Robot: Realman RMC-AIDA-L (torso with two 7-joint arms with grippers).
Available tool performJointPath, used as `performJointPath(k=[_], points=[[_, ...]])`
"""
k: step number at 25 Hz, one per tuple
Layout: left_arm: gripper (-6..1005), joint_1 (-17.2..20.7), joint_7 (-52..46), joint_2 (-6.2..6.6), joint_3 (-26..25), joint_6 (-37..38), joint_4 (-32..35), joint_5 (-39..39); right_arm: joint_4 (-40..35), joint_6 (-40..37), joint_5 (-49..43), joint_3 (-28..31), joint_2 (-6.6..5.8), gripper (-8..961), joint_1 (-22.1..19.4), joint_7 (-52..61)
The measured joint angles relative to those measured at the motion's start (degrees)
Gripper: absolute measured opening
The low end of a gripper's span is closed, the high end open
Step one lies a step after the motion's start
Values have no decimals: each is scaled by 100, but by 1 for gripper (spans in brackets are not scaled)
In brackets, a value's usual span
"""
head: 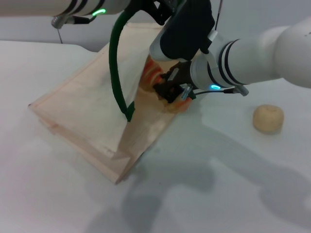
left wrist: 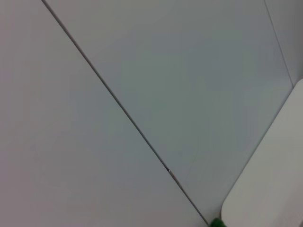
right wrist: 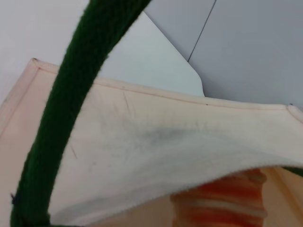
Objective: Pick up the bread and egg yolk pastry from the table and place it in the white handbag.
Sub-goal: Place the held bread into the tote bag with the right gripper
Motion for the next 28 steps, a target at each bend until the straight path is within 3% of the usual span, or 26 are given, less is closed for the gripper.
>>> performJointPath(k=[7, 20, 26, 28], points=[[135, -40, -10, 1, 6, 44, -11, 2, 412, 583, 51, -34, 34, 232, 7, -23], [135, 74, -12, -14, 14, 118, 23, -4, 418, 649, 238, -122, 26, 226, 10, -8], [135, 223, -12, -15, 131, 231, 51, -97, 134, 417, -142, -38, 1, 339, -259, -34], [134, 230, -12, -15, 197, 231, 51, -105, 20, 299, -288, 49, 4, 433, -358, -19]])
